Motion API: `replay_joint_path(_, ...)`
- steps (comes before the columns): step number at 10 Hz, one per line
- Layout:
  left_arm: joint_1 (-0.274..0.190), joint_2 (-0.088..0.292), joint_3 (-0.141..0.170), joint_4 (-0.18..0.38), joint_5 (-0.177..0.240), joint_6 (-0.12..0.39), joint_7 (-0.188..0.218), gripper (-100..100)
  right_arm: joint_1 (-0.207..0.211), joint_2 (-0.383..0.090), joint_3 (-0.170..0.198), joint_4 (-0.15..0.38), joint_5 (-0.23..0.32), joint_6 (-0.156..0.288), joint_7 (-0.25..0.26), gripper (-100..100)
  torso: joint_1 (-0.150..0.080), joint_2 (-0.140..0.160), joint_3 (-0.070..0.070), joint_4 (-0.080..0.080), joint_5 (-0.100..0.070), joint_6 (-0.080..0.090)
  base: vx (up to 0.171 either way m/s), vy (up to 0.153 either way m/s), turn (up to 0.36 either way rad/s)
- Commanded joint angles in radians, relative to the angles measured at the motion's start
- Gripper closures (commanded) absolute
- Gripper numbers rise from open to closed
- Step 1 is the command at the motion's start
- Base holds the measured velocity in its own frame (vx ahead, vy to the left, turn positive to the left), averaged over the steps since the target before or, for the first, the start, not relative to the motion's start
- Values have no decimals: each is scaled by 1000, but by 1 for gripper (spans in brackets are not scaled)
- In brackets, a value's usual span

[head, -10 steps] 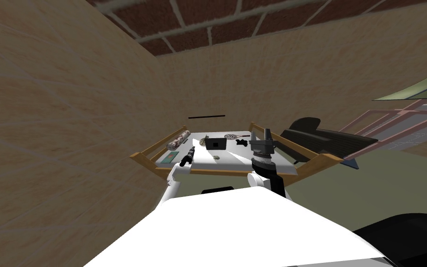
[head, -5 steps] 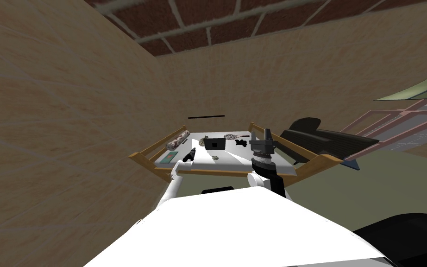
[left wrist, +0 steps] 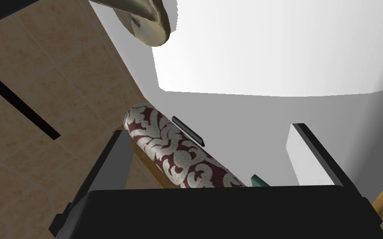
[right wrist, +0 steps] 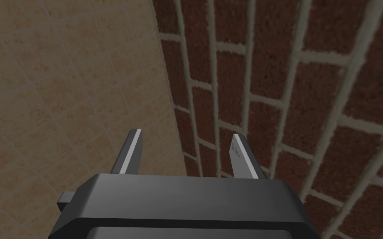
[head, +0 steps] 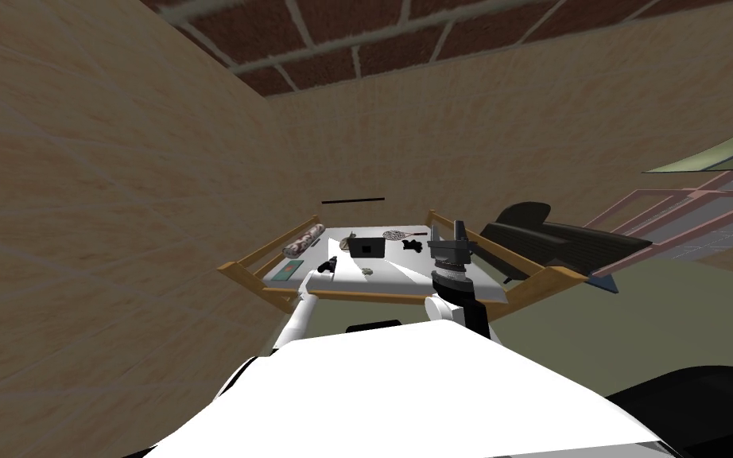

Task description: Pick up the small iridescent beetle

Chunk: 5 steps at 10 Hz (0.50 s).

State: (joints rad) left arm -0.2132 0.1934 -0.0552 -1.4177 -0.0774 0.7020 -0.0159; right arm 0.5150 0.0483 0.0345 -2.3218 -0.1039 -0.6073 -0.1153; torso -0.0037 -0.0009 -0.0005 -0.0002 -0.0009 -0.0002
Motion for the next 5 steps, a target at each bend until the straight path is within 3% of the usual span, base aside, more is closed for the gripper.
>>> replay_joint_path(1,-34,-8,1,46,8,50,8,-100,0,0,0,0,0,0,0,0,0,0,0,0,0,0,12,-67,4)
replay_joint_path(2,-34,-8,1,46,8,64,8,-100,0,0,0,0,0,0,0,0,-1,0,0,0,0,0,8,-52,4)
replay_joint_path(5,-98,-22,5,135,26,148,22,-100,0,0,0,0,0,0,0,0,0,0,0,0,0,0,16,-52,3)
